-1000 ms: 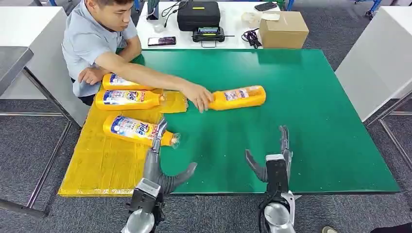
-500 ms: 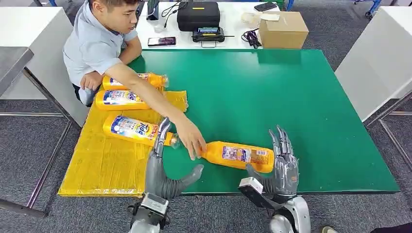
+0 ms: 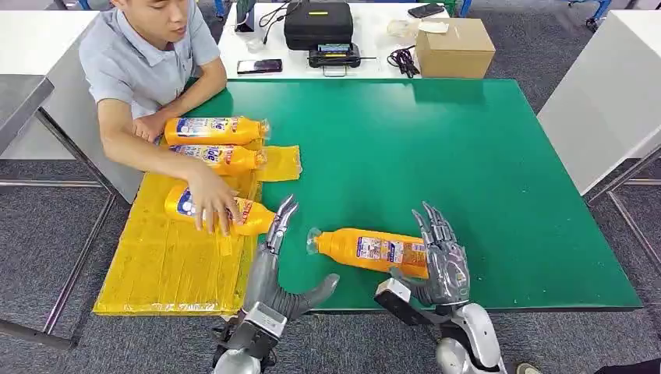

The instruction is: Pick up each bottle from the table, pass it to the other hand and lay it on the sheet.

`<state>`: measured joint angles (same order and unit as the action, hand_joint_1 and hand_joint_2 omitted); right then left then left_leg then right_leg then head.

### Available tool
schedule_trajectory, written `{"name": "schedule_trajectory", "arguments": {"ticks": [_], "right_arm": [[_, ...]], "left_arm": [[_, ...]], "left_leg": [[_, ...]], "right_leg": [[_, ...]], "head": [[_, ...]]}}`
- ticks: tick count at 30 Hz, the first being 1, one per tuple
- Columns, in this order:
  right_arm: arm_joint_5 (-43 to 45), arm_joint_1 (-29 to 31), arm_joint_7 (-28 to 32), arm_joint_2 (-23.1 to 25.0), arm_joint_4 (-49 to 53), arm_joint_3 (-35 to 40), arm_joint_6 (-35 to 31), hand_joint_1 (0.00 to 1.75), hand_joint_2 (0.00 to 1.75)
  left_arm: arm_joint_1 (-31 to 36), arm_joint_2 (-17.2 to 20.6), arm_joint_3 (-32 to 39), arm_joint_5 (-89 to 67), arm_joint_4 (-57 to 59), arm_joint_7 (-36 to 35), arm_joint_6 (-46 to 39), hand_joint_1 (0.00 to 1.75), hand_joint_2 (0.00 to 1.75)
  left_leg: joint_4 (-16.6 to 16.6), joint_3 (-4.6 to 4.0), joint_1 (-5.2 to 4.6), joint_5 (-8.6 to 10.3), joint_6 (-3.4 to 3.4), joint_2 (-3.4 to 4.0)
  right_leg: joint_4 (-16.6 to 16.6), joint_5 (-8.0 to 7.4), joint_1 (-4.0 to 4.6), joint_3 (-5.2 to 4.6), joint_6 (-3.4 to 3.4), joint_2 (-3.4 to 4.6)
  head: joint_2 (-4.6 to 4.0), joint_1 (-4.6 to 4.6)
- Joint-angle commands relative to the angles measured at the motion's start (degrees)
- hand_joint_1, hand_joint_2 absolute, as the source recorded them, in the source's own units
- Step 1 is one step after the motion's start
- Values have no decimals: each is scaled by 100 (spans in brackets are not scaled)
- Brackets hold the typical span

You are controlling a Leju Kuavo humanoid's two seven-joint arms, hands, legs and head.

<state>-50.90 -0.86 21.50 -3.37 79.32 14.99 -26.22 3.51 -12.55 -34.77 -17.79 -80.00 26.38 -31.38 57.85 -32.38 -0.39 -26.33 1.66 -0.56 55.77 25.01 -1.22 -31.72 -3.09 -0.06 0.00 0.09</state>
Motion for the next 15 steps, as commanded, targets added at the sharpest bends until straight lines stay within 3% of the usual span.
{"name": "schedule_trajectory", "arguments": {"ticks": [1,8,10,15], "right_arm": [[44,551,-111,-231,-821,178,219,0,175],[228,895,-241,-218,-1309,191,709,0,175],[473,1005,-356,-269,-1472,231,1253,0,175],[514,1141,-329,-283,-1801,185,1218,0,175]], "left_arm": [[247,163,-161,177,291,-132,252,0,175],[322,173,-171,306,303,-190,452,0,175],[315,172,-140,312,297,-200,471,0,175],[389,149,-137,304,358,-222,531,0,175]], "left_leg": [[-5,11,12,1,-15,13],[-6,17,13,-1,-16,22],[-4,14,10,0,-13,17],[-4,9,6,1,-9,13]], "right_leg": [[-11,-7,13,12,19,8],[-13,-9,15,15,20,16],[-9,-7,12,12,16,13],[-8,-7,7,8,11,10]], "head": [[0,0],[0,-2],[0,0],[0,0]]}}
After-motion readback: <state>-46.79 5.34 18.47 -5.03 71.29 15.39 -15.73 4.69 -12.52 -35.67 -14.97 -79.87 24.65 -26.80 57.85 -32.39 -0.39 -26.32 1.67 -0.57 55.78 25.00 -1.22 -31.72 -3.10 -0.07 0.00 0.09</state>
